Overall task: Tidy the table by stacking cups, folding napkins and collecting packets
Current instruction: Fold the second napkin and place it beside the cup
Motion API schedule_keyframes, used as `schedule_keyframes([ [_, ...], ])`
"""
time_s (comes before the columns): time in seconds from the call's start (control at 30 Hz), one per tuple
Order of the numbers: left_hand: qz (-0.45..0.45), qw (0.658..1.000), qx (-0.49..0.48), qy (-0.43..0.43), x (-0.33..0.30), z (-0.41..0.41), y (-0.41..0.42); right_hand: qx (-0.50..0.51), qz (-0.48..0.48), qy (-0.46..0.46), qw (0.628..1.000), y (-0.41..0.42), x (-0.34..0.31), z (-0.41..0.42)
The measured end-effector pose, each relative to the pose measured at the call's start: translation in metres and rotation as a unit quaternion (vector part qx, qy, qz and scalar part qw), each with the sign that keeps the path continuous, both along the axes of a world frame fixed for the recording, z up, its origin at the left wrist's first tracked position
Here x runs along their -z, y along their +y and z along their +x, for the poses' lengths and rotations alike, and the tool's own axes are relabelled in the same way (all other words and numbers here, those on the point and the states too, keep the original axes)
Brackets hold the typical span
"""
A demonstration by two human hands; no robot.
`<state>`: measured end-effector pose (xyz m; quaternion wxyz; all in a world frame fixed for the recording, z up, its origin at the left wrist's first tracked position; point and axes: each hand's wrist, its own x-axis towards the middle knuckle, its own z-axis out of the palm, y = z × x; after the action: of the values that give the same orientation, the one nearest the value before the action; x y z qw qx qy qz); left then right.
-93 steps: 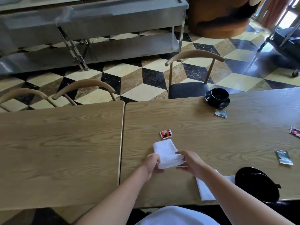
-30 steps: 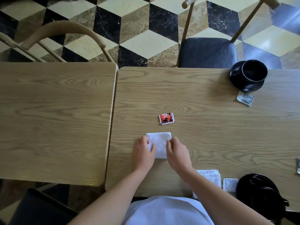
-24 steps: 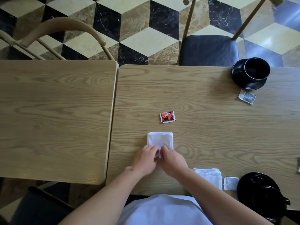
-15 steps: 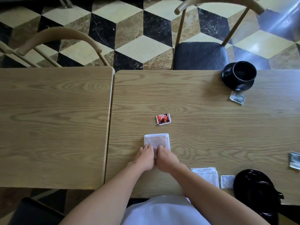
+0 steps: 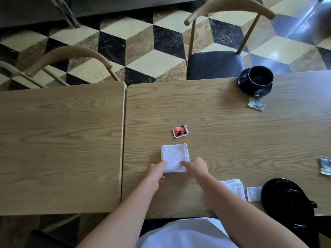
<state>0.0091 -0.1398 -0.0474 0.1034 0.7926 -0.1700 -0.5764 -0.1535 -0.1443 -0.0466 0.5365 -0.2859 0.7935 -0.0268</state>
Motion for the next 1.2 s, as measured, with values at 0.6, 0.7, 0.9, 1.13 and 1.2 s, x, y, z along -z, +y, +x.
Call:
schedule_keyframes([
  [0.6, 0.073, 0.932, -0.147, 0.324, -0.025, 0.01, 0.001, 0.184, 0.059, -0.316, 0.929, 0.005, -0.031, -0.003],
  [0.7, 0.058, 0.92, -0.129, 0.366, -0.039, 0.014, 0.002, 0.163, 0.039, -0.32, 0.932, 0.008, -0.039, -0.004],
  [0.9, 0.015, 0.916, -0.046, 0.399, -0.07, 0.021, 0.002, 0.04, 0.01, -0.282, 0.959, 0.013, -0.081, -0.004],
  [1.13, -0.042, 0.916, 0.097, 0.386, -0.105, 0.024, 0.016, 0.021, -0.074, -0.311, 0.947, 0.039, -0.126, -0.011],
  [1.2, -0.081, 0.92, 0.13, 0.361, -0.114, 0.02, 0.019, 0.021, -0.114, -0.296, 0.948, 0.051, -0.132, -0.015],
])
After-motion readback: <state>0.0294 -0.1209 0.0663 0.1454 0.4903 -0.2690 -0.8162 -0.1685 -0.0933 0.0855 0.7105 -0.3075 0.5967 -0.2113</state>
